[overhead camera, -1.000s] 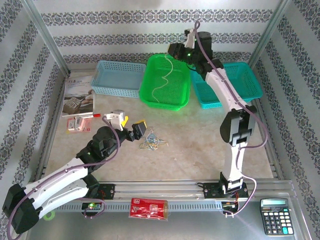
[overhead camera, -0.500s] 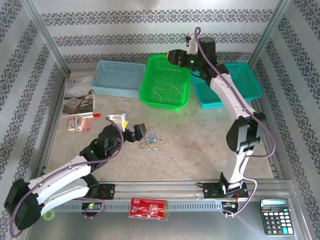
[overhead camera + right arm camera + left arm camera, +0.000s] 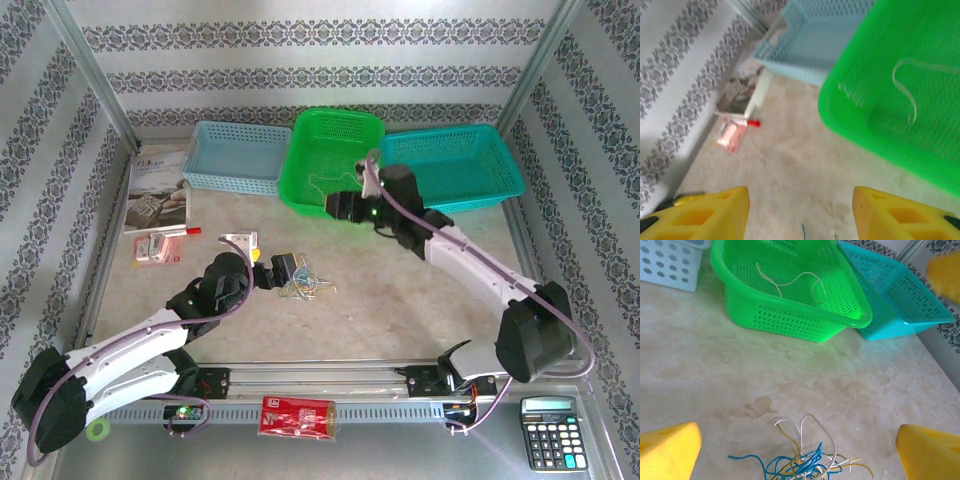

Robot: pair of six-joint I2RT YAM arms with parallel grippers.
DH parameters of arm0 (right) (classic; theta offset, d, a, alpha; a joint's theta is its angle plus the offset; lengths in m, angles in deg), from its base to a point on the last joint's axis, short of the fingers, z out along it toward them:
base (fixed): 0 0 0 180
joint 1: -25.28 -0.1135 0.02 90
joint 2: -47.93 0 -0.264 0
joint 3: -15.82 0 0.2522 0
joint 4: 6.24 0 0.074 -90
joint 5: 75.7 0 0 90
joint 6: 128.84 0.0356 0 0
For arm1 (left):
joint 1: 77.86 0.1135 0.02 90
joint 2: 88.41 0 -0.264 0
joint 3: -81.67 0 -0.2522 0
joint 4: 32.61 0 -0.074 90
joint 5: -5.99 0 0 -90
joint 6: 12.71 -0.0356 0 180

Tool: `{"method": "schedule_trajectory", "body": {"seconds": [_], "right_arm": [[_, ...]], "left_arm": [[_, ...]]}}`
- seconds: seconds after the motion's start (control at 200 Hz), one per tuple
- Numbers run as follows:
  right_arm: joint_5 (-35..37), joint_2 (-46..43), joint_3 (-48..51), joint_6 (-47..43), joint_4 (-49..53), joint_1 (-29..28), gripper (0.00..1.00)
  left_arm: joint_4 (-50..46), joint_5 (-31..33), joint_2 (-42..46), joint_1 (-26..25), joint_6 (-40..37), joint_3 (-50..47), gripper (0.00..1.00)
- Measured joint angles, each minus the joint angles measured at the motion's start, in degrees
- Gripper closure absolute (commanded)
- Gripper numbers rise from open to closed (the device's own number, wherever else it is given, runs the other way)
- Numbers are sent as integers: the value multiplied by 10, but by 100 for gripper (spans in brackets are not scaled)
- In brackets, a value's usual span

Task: Untangle the cables

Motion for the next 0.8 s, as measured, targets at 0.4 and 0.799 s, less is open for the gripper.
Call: {"method": "schedule_trajectory", "body": {"seconds": [0.4, 0.799], "right_arm": [[117, -143, 281, 82, -40, -114, 51], [195, -93, 257, 55, -31, -202, 42]], "left_arm": [[0, -41, -27, 0, 21, -1, 0], [-1, -49, -40, 0, 34, -1, 0]]}}
